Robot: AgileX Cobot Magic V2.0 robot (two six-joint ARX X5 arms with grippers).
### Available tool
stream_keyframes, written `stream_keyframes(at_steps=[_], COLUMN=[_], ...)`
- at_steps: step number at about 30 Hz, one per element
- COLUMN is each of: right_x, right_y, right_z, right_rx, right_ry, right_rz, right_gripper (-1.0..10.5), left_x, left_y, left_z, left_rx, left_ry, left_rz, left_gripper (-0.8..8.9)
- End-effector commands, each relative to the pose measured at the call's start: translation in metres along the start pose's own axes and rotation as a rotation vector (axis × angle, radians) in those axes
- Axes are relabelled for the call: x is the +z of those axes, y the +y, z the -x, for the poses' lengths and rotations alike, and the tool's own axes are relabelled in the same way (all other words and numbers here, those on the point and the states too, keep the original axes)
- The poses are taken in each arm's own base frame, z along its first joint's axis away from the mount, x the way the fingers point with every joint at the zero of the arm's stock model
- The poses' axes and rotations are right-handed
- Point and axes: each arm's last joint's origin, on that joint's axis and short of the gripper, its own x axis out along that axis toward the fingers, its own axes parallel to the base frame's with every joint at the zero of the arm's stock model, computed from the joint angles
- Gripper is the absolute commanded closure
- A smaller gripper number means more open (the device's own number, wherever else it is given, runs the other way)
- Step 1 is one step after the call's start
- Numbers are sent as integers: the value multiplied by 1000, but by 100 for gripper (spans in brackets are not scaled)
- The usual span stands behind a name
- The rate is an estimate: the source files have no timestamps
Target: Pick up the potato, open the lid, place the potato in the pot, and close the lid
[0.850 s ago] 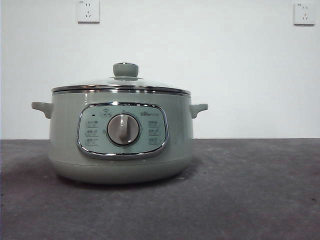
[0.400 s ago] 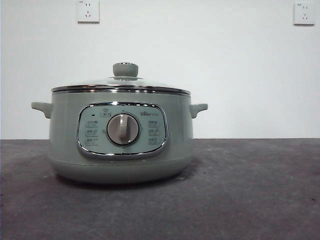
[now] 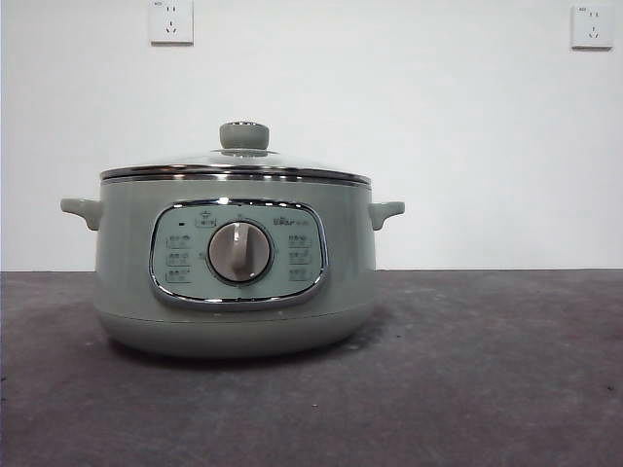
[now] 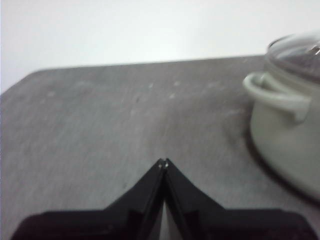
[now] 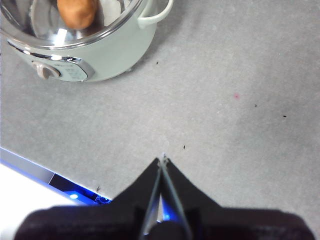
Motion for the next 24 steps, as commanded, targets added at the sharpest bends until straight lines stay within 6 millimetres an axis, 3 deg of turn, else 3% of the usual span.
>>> stream_keyframes(at_steps=[1,24], right_x=[-3,-3], right_y=[0,0], right_z=[-3,-3], right_rx=[-6,-6], right_ry=[33,33], right_rz=[5,5], right_gripper=[946,946], left_x=[-3,-8], left_y=[1,0], left_z=[-1,-5], left_rx=[12,-1], left_ry=[7,79], left_rz=[11,7], left_gripper=[816,816])
